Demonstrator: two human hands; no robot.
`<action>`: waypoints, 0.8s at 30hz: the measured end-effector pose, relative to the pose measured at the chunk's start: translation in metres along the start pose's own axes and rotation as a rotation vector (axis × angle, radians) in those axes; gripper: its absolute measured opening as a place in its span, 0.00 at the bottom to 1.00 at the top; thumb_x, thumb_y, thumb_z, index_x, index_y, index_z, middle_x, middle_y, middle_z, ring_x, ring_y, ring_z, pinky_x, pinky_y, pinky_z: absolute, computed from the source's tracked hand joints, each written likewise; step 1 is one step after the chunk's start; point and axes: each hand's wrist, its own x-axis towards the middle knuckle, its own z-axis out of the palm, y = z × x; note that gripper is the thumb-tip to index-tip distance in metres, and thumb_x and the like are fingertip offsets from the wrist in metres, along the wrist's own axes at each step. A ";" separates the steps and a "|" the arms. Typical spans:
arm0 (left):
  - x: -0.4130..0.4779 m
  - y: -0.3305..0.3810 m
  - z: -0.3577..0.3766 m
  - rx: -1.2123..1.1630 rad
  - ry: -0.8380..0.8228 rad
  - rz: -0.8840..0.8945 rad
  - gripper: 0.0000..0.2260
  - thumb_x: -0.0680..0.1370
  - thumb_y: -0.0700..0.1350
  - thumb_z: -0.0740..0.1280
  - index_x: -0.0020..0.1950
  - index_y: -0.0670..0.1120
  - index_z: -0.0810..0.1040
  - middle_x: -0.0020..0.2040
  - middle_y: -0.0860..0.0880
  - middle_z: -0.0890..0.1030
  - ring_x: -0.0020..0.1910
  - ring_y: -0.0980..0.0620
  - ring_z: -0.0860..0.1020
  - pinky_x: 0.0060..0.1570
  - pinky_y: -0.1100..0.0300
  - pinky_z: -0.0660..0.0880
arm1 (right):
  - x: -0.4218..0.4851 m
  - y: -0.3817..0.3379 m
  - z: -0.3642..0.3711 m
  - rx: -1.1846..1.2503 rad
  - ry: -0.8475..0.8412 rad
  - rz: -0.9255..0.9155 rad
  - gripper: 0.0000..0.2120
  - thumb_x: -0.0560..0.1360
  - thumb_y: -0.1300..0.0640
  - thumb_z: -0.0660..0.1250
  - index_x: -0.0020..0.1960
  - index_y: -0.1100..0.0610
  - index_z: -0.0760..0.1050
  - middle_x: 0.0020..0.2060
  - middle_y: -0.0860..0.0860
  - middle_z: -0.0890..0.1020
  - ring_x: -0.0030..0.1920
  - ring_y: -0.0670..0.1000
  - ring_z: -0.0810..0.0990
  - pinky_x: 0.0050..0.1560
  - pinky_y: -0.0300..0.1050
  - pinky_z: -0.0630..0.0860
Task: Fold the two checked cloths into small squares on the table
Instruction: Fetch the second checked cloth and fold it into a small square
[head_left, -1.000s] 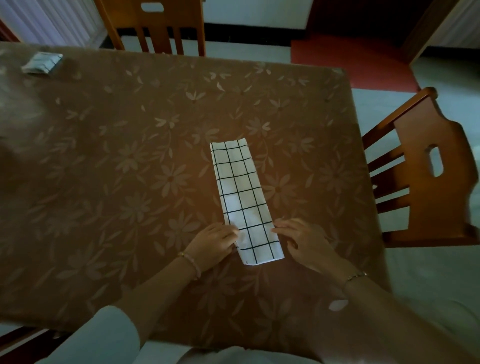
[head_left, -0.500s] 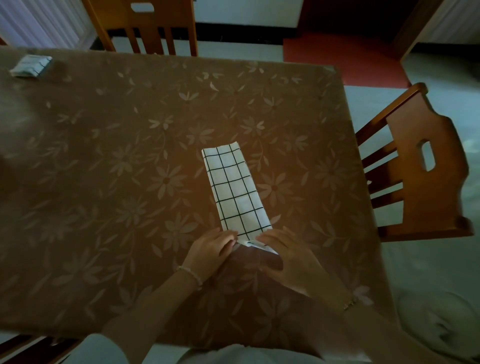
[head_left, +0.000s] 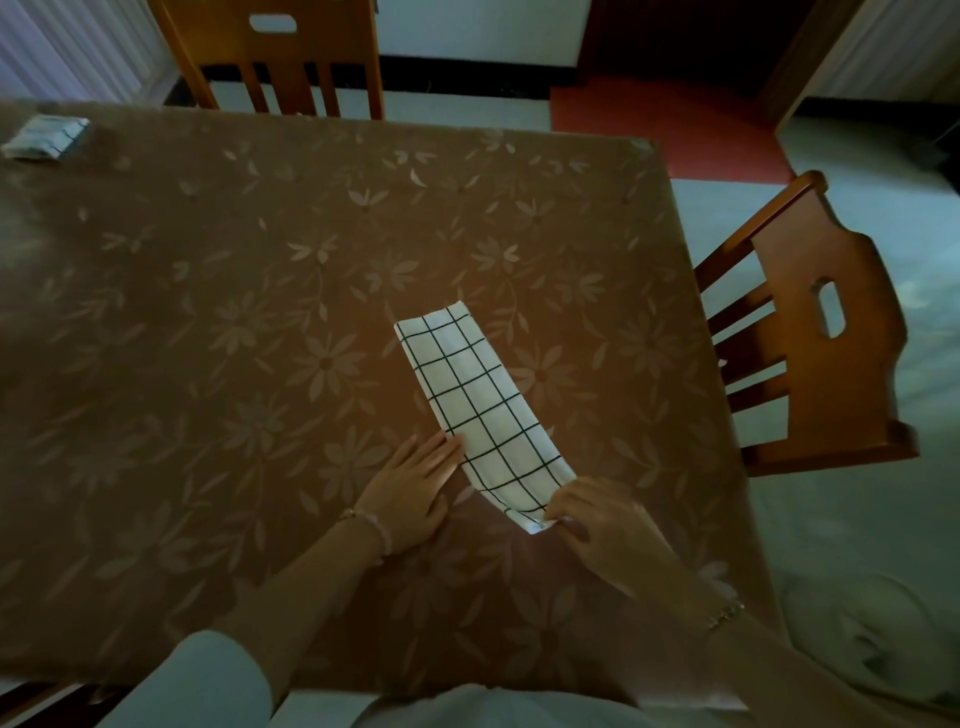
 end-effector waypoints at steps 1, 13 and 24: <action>0.001 0.000 0.001 -0.041 0.002 -0.006 0.29 0.73 0.51 0.47 0.75 0.45 0.54 0.75 0.50 0.56 0.74 0.52 0.51 0.72 0.53 0.44 | 0.001 0.001 -0.003 0.000 0.004 -0.004 0.07 0.71 0.52 0.61 0.43 0.51 0.77 0.39 0.44 0.79 0.42 0.44 0.77 0.44 0.39 0.76; 0.022 -0.015 -0.020 -0.324 0.205 -0.133 0.24 0.70 0.49 0.49 0.58 0.51 0.77 0.60 0.52 0.76 0.64 0.54 0.66 0.71 0.50 0.51 | 0.091 -0.003 -0.069 -0.170 0.210 -0.170 0.06 0.72 0.54 0.65 0.41 0.56 0.79 0.37 0.48 0.80 0.39 0.49 0.78 0.44 0.45 0.74; 0.024 -0.040 -0.040 -0.827 0.334 -0.390 0.18 0.72 0.28 0.58 0.57 0.44 0.75 0.55 0.52 0.80 0.45 0.53 0.77 0.50 0.65 0.73 | 0.241 -0.036 -0.080 -0.366 -0.194 -0.272 0.10 0.76 0.51 0.63 0.53 0.53 0.79 0.52 0.48 0.78 0.55 0.49 0.73 0.57 0.47 0.67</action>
